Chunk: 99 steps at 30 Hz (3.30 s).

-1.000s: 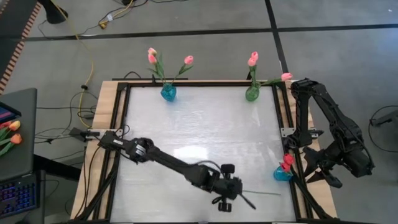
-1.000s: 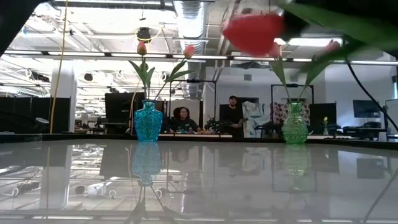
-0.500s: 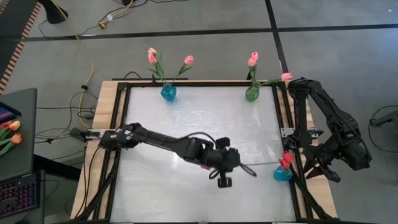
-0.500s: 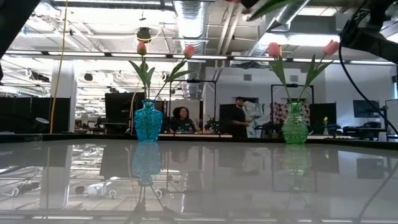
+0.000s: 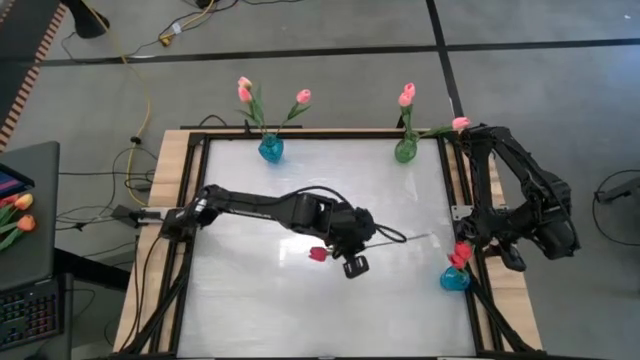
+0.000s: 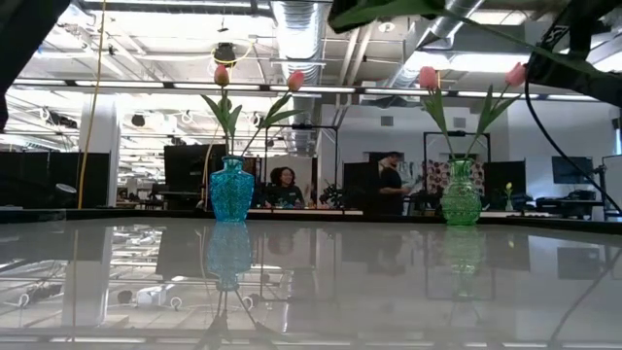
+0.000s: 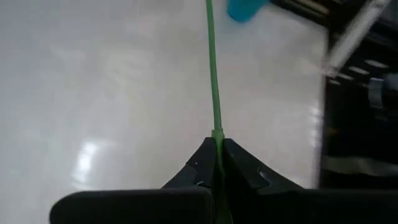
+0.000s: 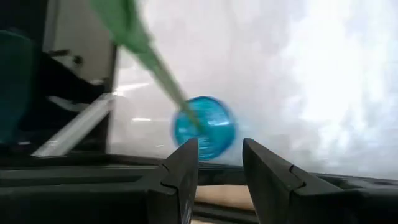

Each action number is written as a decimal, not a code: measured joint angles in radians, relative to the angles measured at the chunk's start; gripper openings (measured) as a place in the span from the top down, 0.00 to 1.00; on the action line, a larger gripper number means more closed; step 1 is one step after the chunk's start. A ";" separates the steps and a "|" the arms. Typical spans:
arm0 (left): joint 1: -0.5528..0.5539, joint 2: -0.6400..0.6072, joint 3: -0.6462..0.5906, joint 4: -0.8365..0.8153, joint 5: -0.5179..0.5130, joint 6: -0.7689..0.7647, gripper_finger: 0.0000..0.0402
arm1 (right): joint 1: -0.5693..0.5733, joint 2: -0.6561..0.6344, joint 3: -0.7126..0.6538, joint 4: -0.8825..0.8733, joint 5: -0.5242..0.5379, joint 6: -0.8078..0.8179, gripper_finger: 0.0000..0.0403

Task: Sort flowers into vase by color
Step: Put the red tulip into the bottom blue vase

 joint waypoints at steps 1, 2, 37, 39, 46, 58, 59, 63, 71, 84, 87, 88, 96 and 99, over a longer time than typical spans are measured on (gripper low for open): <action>0.010 0.000 0.000 -0.007 0.045 -0.026 1.00 | -0.001 0.001 0.000 -0.006 -0.001 -0.003 0.62; 0.020 0.000 0.000 -0.008 0.084 -0.053 1.00 | -0.006 -0.004 0.000 -0.003 0.003 -0.031 0.62; 0.204 0.012 -0.001 0.183 0.282 -0.420 1.00 | -0.712 -0.007 -0.002 0.255 0.489 -1.181 0.40; 0.204 0.012 -0.001 0.214 0.279 -0.429 1.00 | -0.772 0.007 -0.002 0.300 0.465 -1.252 0.39; 0.203 0.012 -0.001 0.266 0.255 -0.462 1.00 | -1.032 0.092 -0.002 0.463 0.376 -1.548 0.39; 0.196 0.013 -0.001 0.279 0.175 -0.449 1.00 | -1.289 0.216 -0.002 0.609 0.279 -1.799 0.39; 0.196 0.013 -0.001 0.280 0.175 -0.449 1.00 | -1.295 0.217 -0.002 0.616 0.278 -1.805 0.40; 0.195 0.013 -0.001 0.279 0.176 -0.451 1.00 | -1.320 0.215 -0.002 0.656 0.279 -1.862 0.43; 0.195 0.013 -0.001 0.280 0.174 -0.452 1.00 | -1.340 0.215 -0.002 0.684 0.270 -1.909 0.65; 0.195 0.013 -0.001 0.282 0.187 -0.433 0.99 | -1.339 0.215 -0.002 0.683 0.245 -1.910 0.92; 0.192 0.013 -0.001 0.283 0.184 -0.407 0.95 | -1.339 0.215 -0.002 0.683 0.245 -1.910 0.96; 0.190 0.013 -0.001 0.283 0.176 -0.399 0.93 | -1.339 0.215 -0.002 0.684 0.245 -1.910 0.96; 0.186 0.013 -0.001 0.289 0.134 -0.349 0.66 | -1.340 0.194 -0.002 0.684 0.151 -1.862 0.96; 0.202 0.013 -0.001 0.304 0.144 -0.339 0.56 | -1.340 0.165 -0.002 0.683 0.085 -1.832 0.96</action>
